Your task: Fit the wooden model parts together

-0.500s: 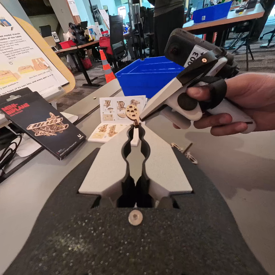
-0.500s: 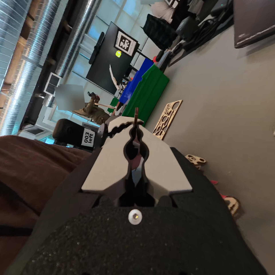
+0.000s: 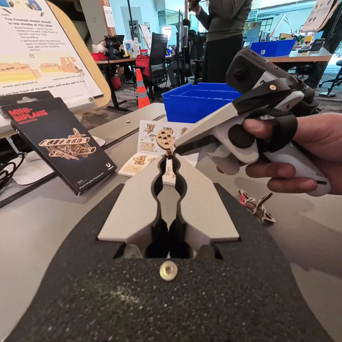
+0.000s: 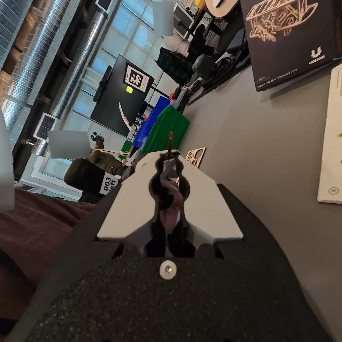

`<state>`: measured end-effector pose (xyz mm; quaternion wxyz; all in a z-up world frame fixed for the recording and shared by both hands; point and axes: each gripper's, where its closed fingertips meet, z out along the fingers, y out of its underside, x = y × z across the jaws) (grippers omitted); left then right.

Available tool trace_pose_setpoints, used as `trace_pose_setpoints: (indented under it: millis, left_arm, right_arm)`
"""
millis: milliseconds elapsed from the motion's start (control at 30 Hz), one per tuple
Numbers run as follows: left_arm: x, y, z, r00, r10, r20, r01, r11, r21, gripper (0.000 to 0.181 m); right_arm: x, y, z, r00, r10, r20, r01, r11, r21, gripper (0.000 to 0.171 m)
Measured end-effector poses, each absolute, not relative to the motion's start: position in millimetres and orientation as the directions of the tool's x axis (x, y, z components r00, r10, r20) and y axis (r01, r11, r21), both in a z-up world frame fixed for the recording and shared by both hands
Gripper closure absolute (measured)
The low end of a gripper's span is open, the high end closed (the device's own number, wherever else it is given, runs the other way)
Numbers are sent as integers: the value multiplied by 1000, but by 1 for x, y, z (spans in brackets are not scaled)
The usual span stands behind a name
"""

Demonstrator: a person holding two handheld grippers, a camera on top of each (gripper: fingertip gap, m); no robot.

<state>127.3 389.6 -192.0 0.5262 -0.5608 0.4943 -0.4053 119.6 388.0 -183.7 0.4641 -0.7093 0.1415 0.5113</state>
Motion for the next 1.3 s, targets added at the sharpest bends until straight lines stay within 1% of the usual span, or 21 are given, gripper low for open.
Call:
trace_pose_setpoints:
  millis: [33, 67, 133, 233, 267, 333, 367, 433, 533, 600, 633, 700, 733, 833, 1067, 1300]
  left_arm:
    - [127, 391, -193, 185, -981, -61, -121, 39, -992, 177]
    - [127, 391, -193, 185, -981, -58, -117, 37, -992, 178]
    - [126, 394, -192, 194, -979, -60, -99, 41, -994, 178]
    - [124, 398, -195, 196, -979, -55, -84, 40, -996, 178]
    - [123, 400, -197, 195, -980, -51, -90, 34, -995, 178]
    - [121, 403, -202, 193, -980, -43, -96, 25, -995, 178]
    - [119, 404, -201, 190, -981, -30, -86, 14, -996, 178]
    - [117, 404, -199, 177, -984, -9, -65, -3, -998, 178]
    - [118, 402, -204, 159, -987, 25, -81, -38, -996, 178]
    - [119, 399, -204, 147, -989, 13, -84, -25, -996, 177]
    - [119, 399, -203, 154, -988, -6, -85, -7, -996, 178]
    - [119, 398, -202, 147, -989, -16, -82, 4, -997, 178]
    - [119, 398, -203, 146, -989, -6, -83, -6, -997, 178]
    - [119, 399, -204, 142, -989, 29, -85, -41, -996, 178]
    - [118, 403, -206, 148, -987, 59, -88, -73, -993, 177]
    - [119, 404, -208, 147, -987, 65, -91, -79, -993, 178]
  right_arm:
    - [119, 389, -185, 427, 270, -863, -681, -531, -504, 158]
    - [120, 390, -187, 429, 262, -864, -682, -533, -500, 160]
    - [120, 394, -190, 448, 251, -858, -671, -539, -508, 157]
    - [118, 399, -192, 480, 249, -841, -649, -545, -531, 158]
    - [116, 400, -193, 489, 249, -836, -637, -553, -537, 162]
    - [114, 403, -197, 509, 240, -826, -621, -562, -546, 164]
    - [112, 404, -197, 510, 245, -825, -617, -563, -549, 163]
    - [110, 405, -196, 491, 250, -834, -626, -564, -538, 155]
    - [108, 406, -195, 504, 247, -827, -616, -568, -545, 155]
    - [107, 406, -193, 517, 249, -819, -605, -571, -555, 155]
    - [106, 406, -193, 521, 245, -818, -602, -574, -555, 155]
    - [107, 407, -194, 544, 239, -805, -589, -575, -568, 166]
    - [107, 407, -194, 558, 236, -795, -580, -575, -578, 167]
    - [107, 408, -196, 585, 226, -779, -566, -574, -592, 168]
    - [107, 408, -197, 553, 221, -803, -594, -571, -566, 167]
    - [107, 409, -199, 609, 233, -758, -540, -579, -611, 168]
